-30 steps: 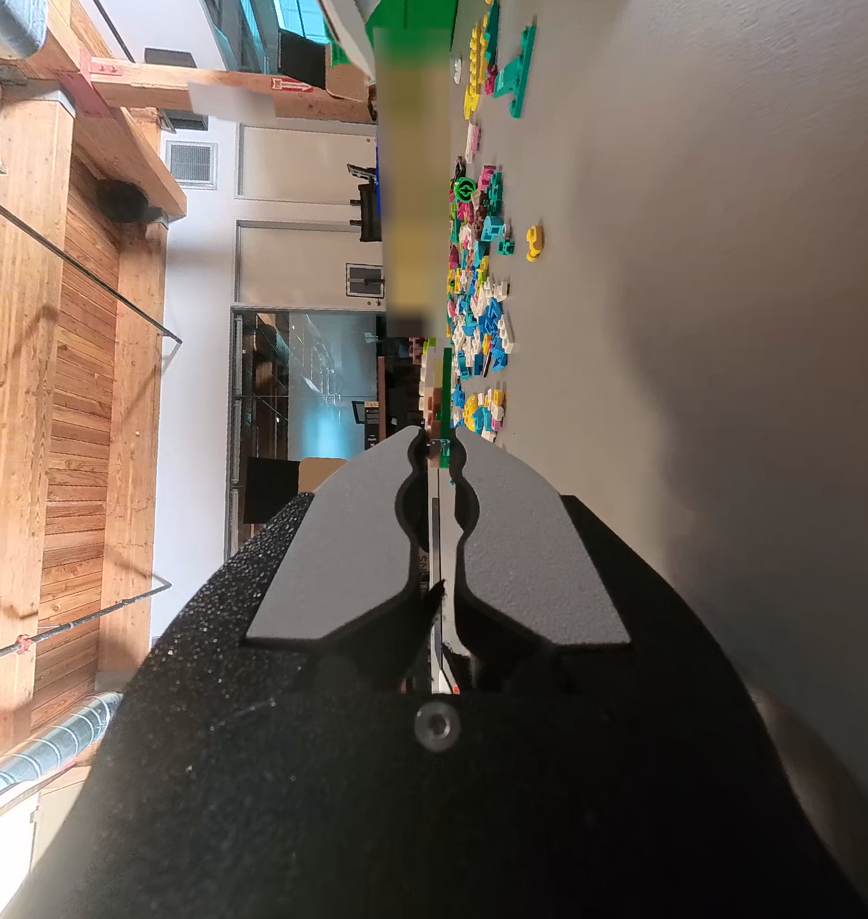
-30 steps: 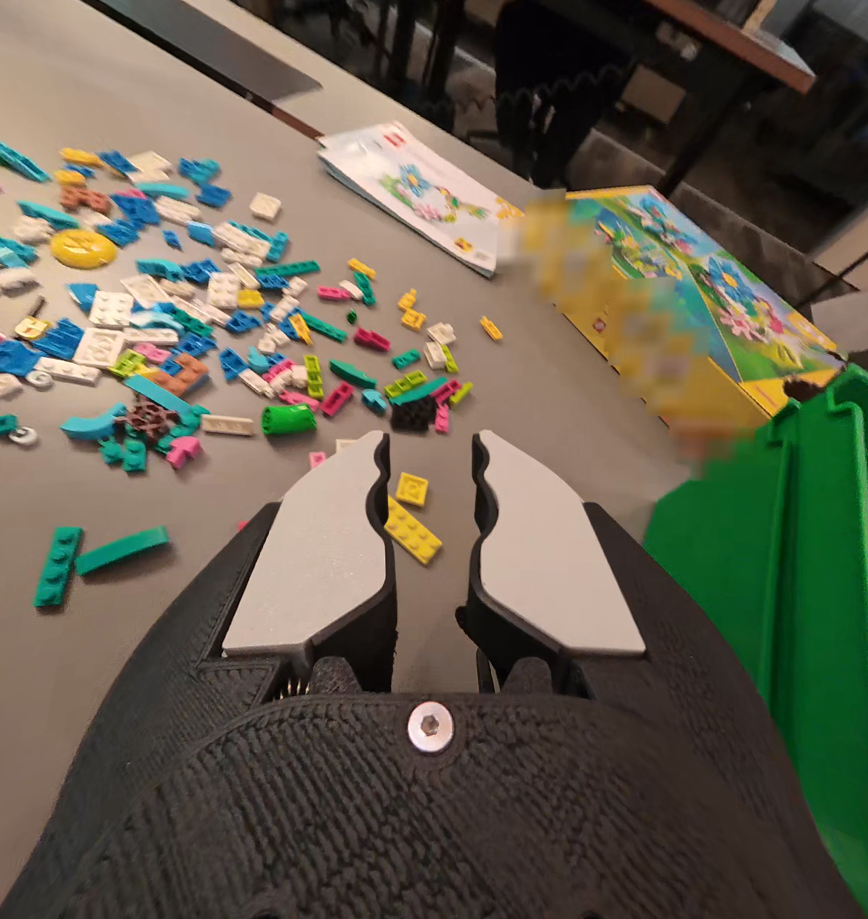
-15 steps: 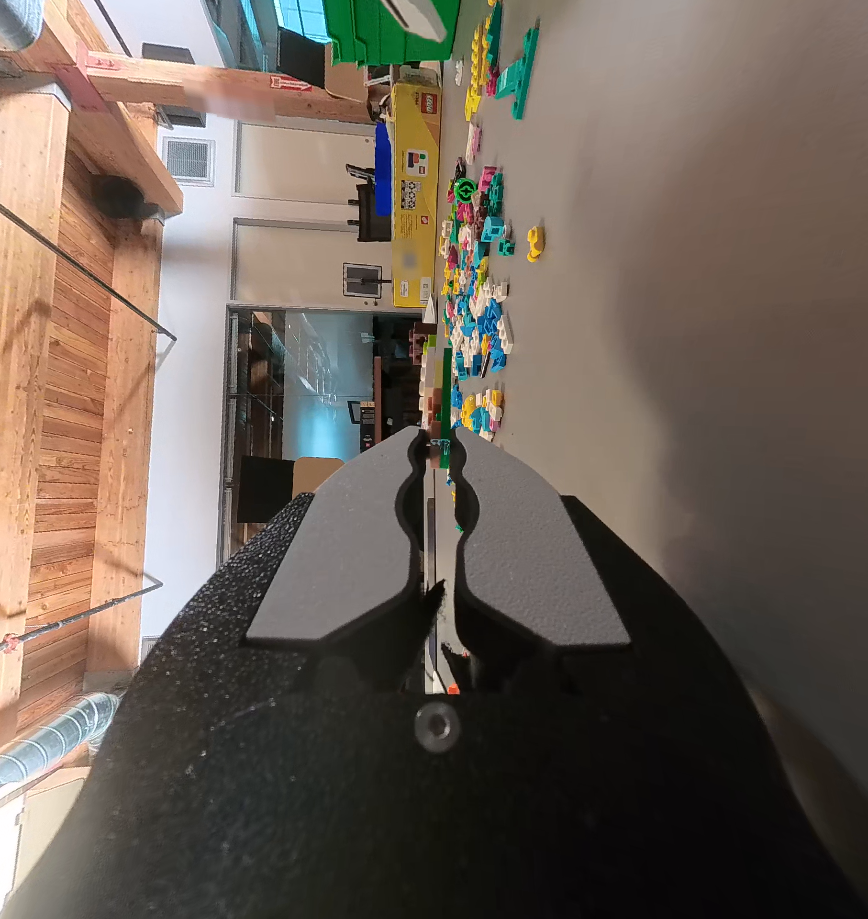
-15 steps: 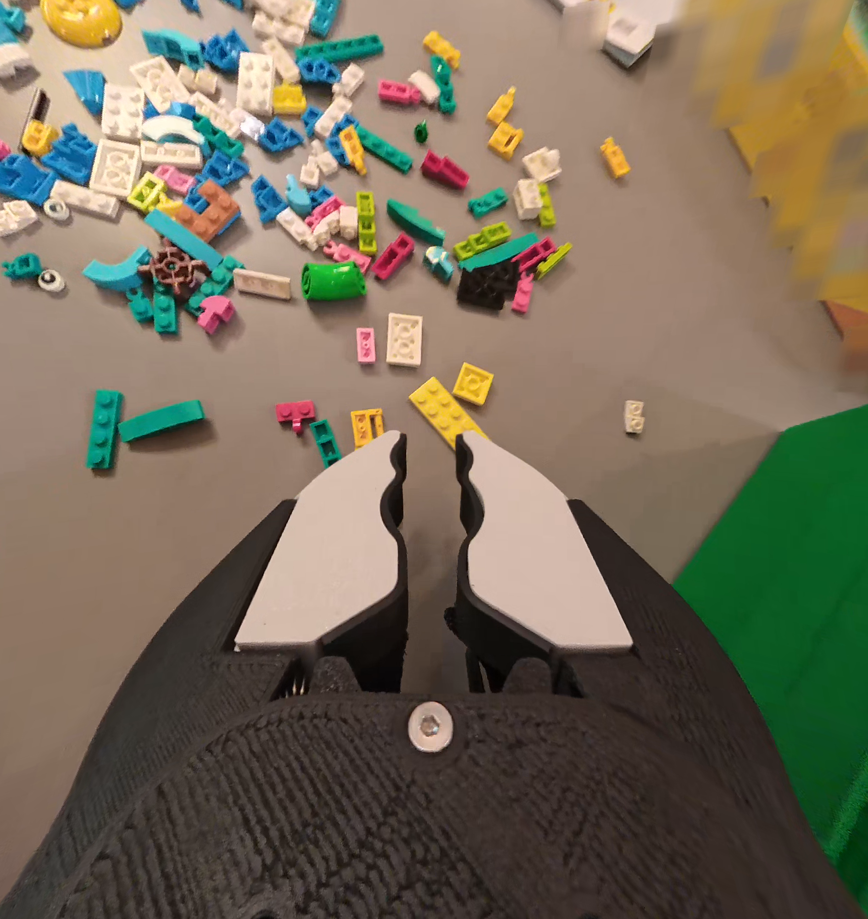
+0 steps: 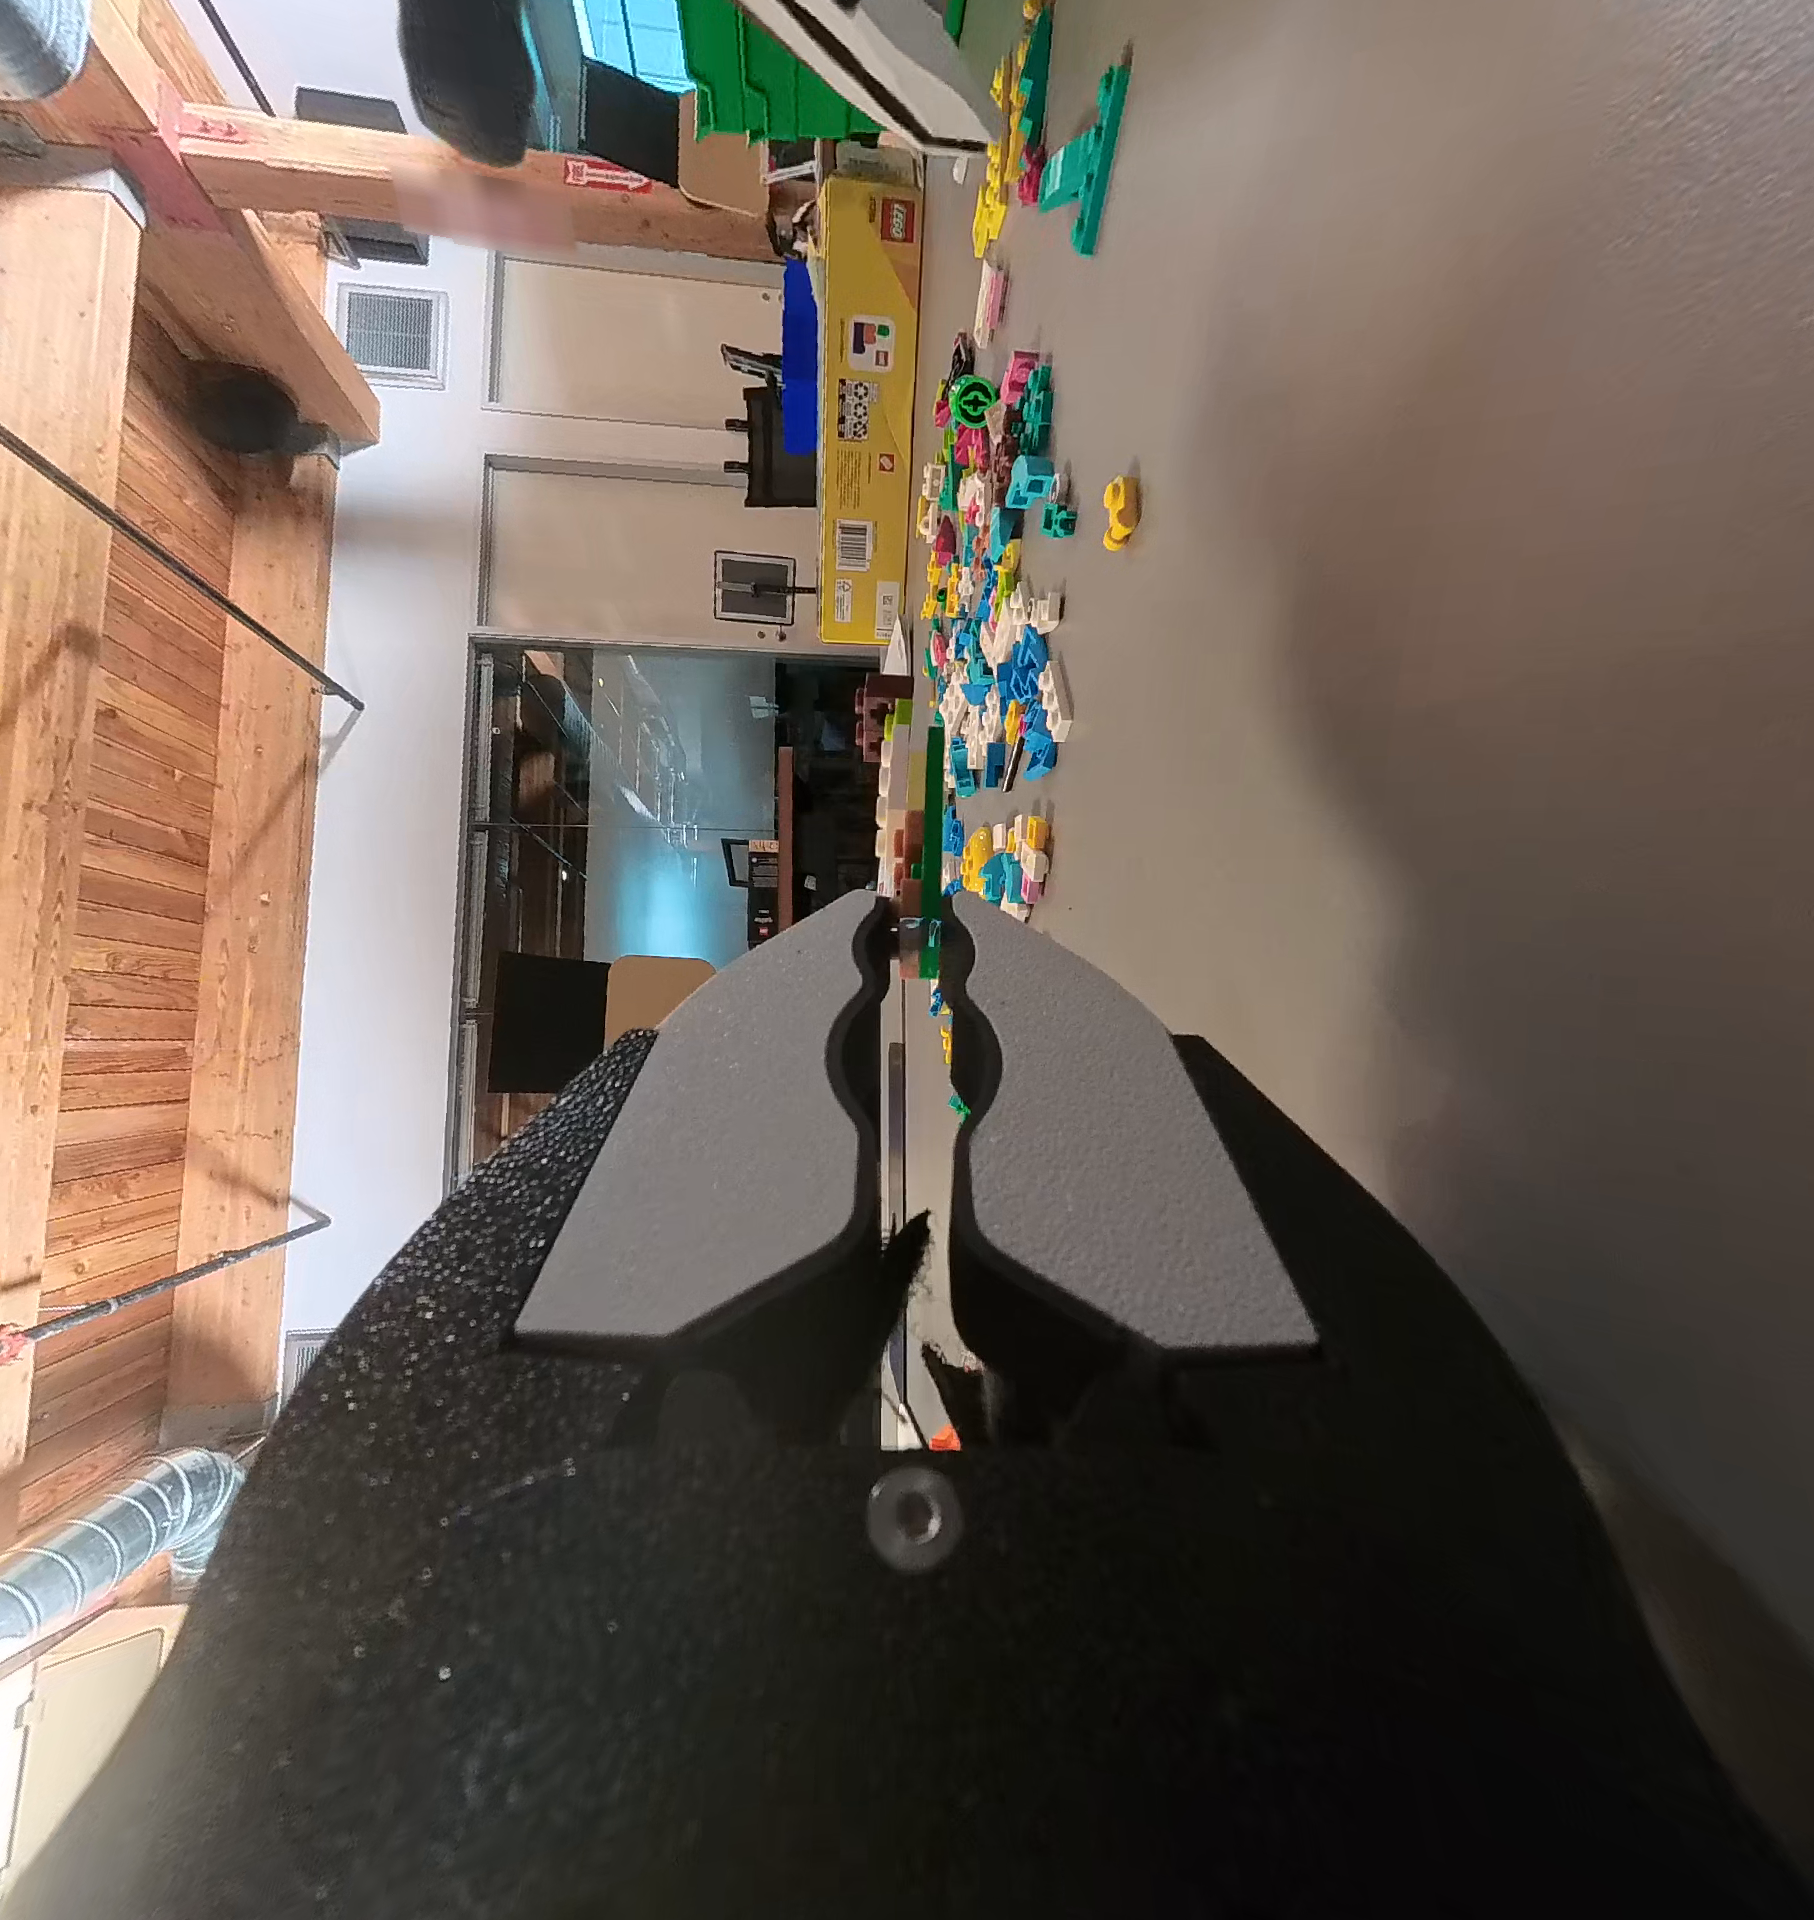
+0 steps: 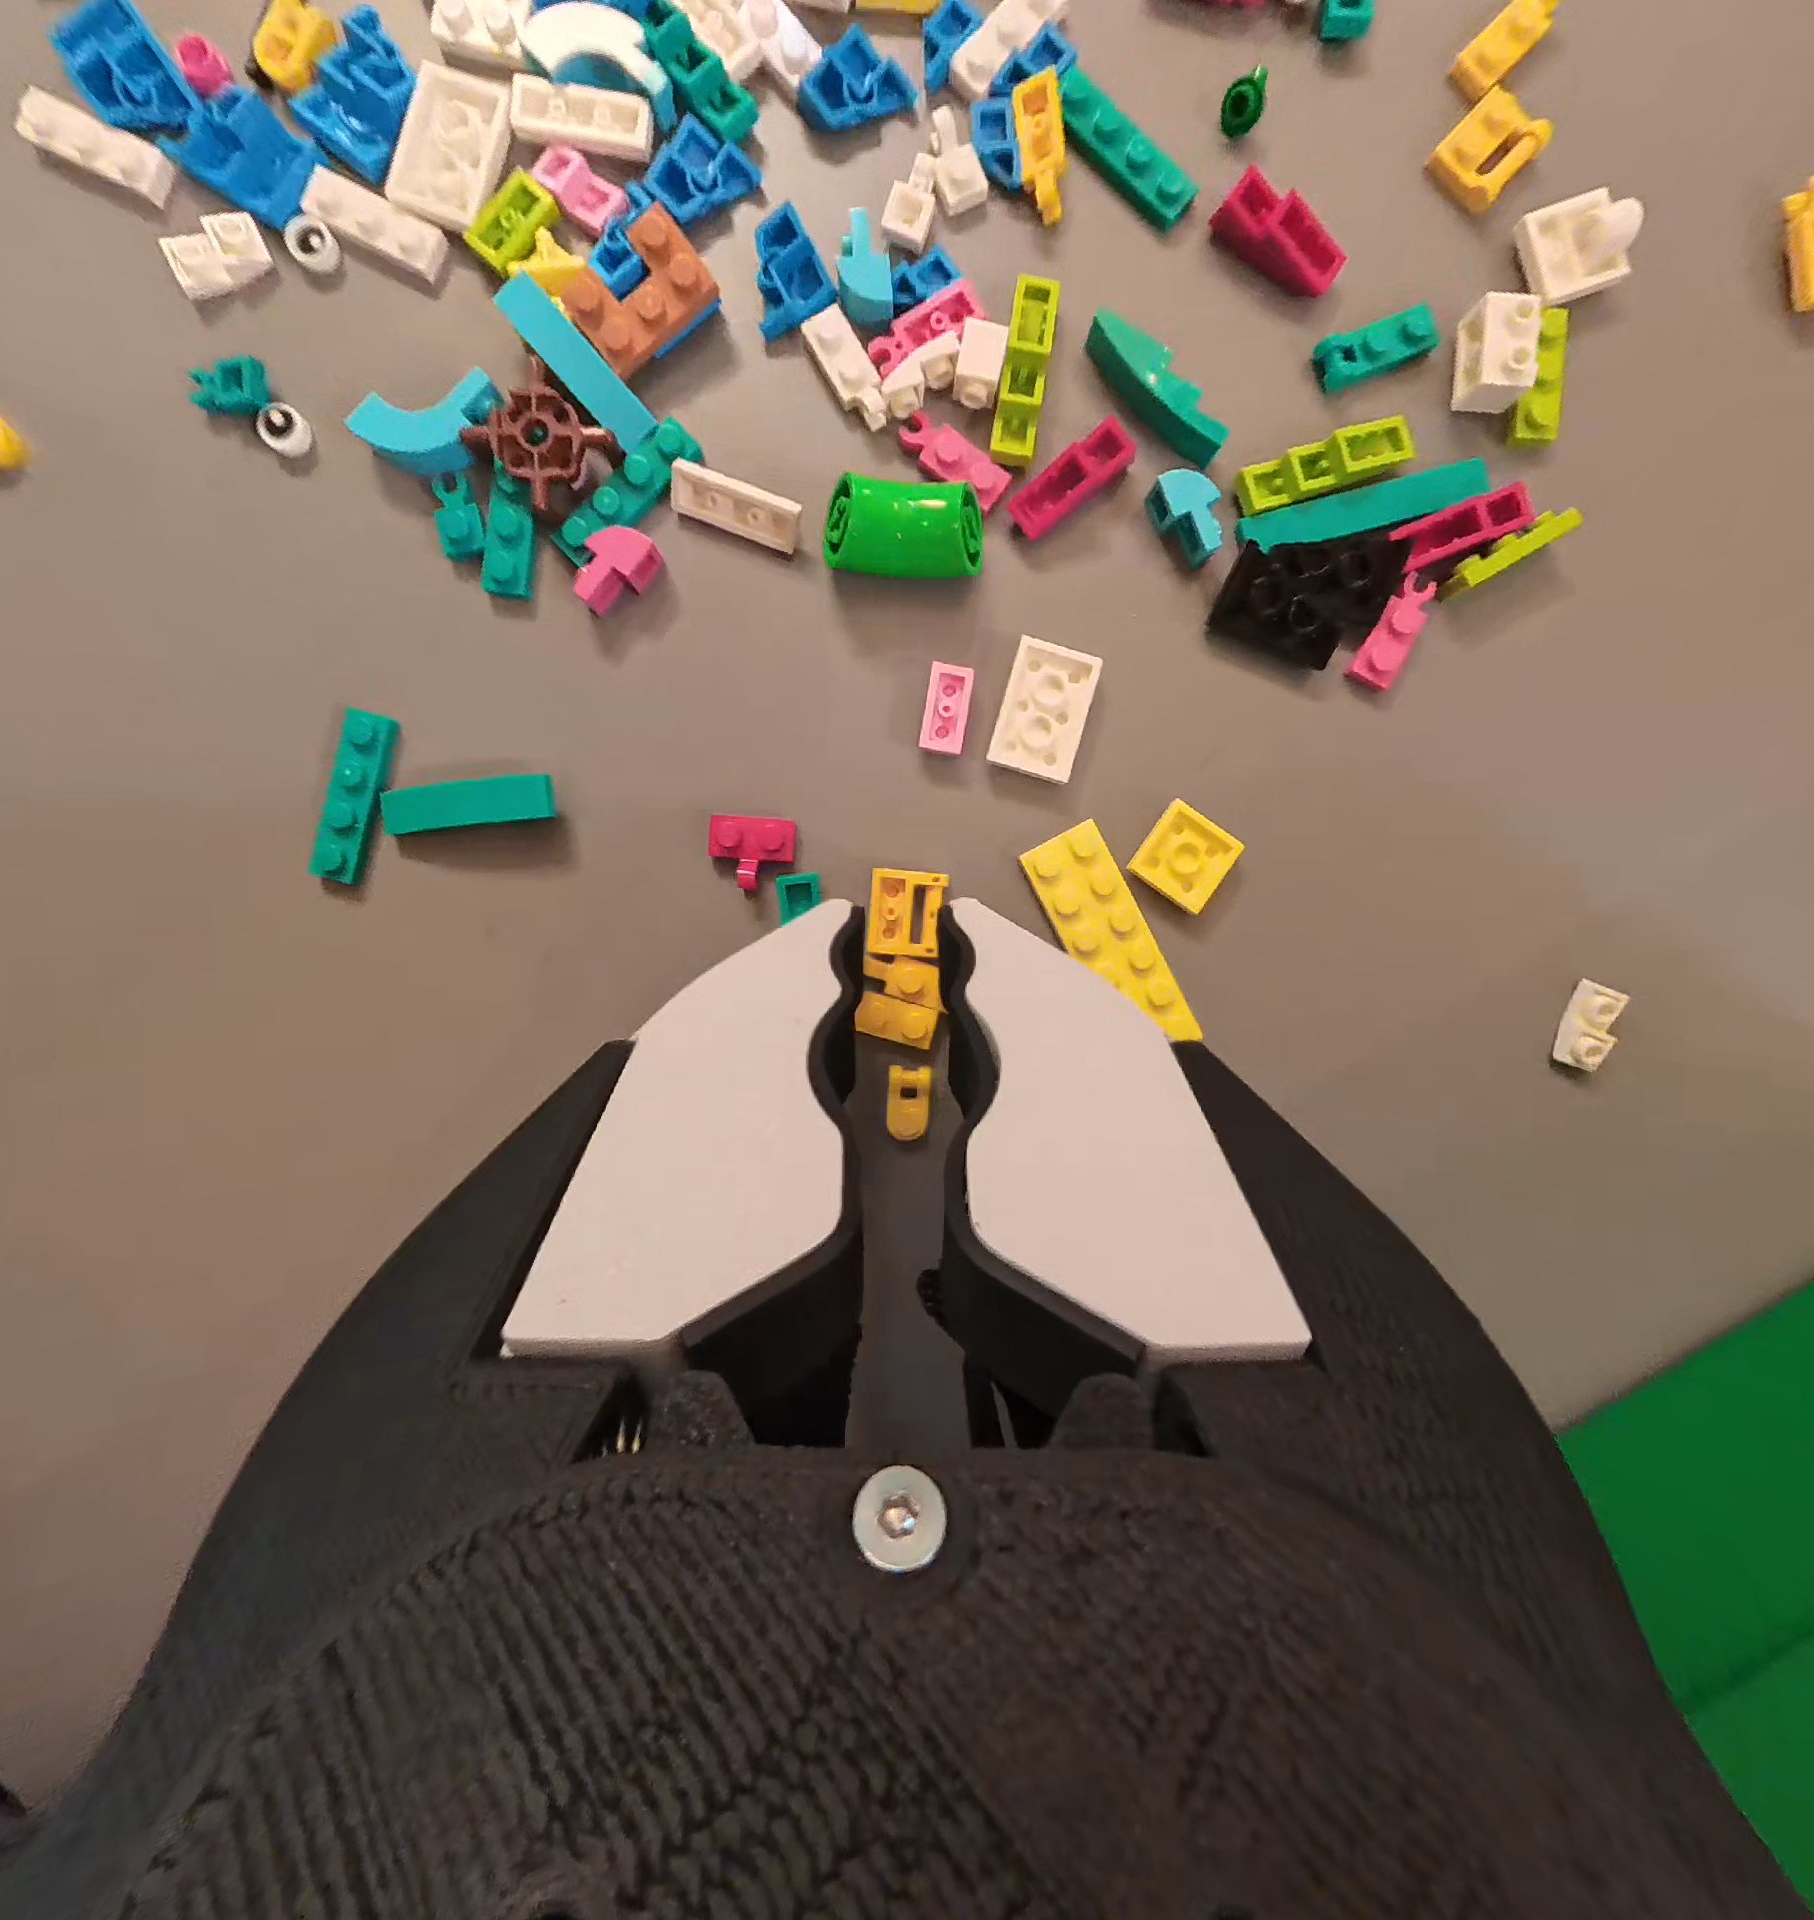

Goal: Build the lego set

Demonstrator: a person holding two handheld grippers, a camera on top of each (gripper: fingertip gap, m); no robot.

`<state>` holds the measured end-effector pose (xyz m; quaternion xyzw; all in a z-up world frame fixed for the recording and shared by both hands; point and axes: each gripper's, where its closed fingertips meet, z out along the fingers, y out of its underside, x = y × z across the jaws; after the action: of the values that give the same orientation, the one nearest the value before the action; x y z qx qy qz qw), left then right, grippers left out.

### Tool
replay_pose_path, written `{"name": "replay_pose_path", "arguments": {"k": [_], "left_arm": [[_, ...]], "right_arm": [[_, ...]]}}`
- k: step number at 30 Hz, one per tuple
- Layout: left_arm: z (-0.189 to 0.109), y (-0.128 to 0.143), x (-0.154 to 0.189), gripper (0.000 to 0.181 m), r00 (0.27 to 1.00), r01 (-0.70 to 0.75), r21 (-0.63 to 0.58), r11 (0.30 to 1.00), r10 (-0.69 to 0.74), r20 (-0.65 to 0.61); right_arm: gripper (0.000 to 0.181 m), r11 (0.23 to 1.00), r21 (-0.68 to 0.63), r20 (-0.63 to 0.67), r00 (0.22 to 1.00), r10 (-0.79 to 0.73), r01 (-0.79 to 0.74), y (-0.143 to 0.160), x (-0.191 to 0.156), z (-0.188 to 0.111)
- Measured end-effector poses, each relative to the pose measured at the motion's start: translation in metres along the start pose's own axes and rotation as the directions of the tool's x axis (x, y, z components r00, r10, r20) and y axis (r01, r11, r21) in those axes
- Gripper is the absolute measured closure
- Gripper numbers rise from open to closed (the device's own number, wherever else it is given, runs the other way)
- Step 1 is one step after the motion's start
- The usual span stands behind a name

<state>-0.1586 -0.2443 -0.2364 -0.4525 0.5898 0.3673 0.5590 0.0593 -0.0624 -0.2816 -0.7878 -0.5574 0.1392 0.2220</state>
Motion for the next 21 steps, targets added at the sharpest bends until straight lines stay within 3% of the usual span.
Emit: {"name": "replay_pose_path", "arguments": {"k": [1,10,14,15,17,19,21], "left_arm": [[0.000,0.000,0.000,0.173,1.000,0.001,0.000,1.000,-0.001,-0.001],[0.001,0.000,0.000,0.173,1.000,0.005,-0.001,1.000,-0.005,-0.006],[0.001,0.000,0.000,0.173,1.000,0.005,0.001,1.000,-0.005,-0.005],[0.001,0.000,-0.001,0.173,1.000,0.005,0.002,1.000,-0.005,-0.002],[0.000,-0.001,-0.002,0.173,1.000,0.006,0.006,1.000,-0.006,0.002],[0.000,-0.002,-0.003,0.173,1.000,0.007,0.009,1.000,-0.007,0.006],[0.000,-0.002,-0.003,0.174,1.000,0.008,0.012,1.000,-0.008,0.009]], "right_arm": [[0.169,1.000,-0.012,-0.001,1.000,-0.011,0.011,0.001,0.001,0.002],[0.172,0.992,-0.057,0.007,0.994,-0.110,0.110,0.002,0.001,0.009],[0.175,0.999,0.037,0.018,0.999,-0.032,0.032,-0.008,0.006,0.005],[0.175,0.993,0.119,0.081,0.997,0.009,-0.018,-0.019,0.000,0.002],[0.175,0.934,0.323,0.325,0.945,0.039,-0.149,-0.051,-0.028,-0.012],[0.175,0.856,0.438,0.583,0.812,-0.036,-0.276,-0.079,-0.063,-0.034],[0.175,0.823,0.452,0.712,0.695,-0.101,-0.344,-0.093,-0.087,-0.045]]}}
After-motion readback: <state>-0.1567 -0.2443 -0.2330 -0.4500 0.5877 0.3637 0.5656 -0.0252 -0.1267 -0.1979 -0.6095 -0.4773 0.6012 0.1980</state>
